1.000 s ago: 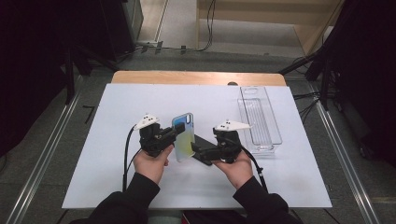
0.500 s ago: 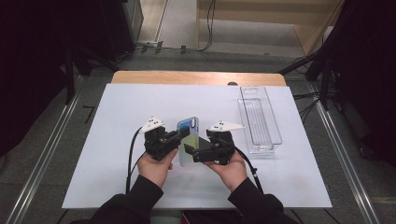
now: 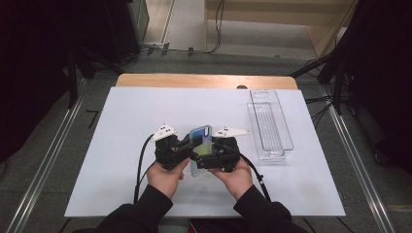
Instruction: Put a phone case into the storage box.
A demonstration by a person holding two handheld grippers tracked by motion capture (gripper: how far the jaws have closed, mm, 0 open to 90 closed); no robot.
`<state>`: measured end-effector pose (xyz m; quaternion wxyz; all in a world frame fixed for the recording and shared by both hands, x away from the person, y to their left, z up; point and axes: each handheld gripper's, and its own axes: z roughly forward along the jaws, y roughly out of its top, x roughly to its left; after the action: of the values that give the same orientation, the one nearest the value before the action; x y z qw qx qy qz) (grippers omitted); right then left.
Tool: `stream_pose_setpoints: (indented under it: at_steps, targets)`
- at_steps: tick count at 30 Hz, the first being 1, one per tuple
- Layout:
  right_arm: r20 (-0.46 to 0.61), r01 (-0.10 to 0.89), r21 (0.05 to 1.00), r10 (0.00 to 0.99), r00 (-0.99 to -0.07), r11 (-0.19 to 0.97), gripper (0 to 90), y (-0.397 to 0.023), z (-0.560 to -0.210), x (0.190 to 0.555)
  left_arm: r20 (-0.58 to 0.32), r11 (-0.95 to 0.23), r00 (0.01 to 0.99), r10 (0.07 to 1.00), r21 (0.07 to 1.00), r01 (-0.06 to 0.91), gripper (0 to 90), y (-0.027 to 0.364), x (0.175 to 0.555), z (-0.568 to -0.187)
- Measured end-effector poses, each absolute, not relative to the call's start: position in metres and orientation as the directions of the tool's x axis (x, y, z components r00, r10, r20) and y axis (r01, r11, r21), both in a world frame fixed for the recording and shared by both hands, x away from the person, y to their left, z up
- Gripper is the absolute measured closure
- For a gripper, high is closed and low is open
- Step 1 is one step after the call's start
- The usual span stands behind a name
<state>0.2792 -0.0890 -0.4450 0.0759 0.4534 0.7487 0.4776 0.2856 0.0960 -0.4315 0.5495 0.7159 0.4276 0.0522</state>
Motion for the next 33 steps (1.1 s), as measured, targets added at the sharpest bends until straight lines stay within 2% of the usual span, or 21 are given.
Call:
stream_pose_setpoints:
  at_steps: [3,9,12,20,27,33]
  targets:
    - [0.321,0.598,0.789,0.735,-0.597,0.141,13.4,-0.090,-0.444,0.278,-0.409,-0.028,0.625,0.665,0.823,0.568,85.4,0.096,0.286,-0.432]
    - [0.283,0.574,0.801,0.739,-0.612,0.168,14.3,-0.091,-0.441,0.277,-0.428,-0.025,0.633,0.645,0.816,0.577,84.2,0.096,0.286,-0.431]
    - [0.259,0.563,0.807,0.750,-0.608,0.177,14.4,-0.093,-0.440,0.277,-0.401,-0.049,0.647,0.648,0.827,0.561,74.0,0.096,0.287,-0.429]
    - [0.244,0.570,0.802,0.774,-0.584,0.177,14.5,-0.104,-0.441,0.284,-0.446,-0.047,0.639,0.627,0.797,0.603,54.2,0.101,0.289,-0.422]
    - [0.242,0.574,0.795,0.766,-0.595,0.195,14.5,-0.111,-0.443,0.289,-0.517,-0.043,0.624,0.586,0.749,0.662,46.2,0.112,0.293,-0.418]
    - [0.237,0.571,0.793,0.755,-0.611,0.213,14.5,-0.118,-0.443,0.293,-0.549,-0.104,0.632,0.547,0.705,0.702,39.7,0.120,0.296,-0.417]
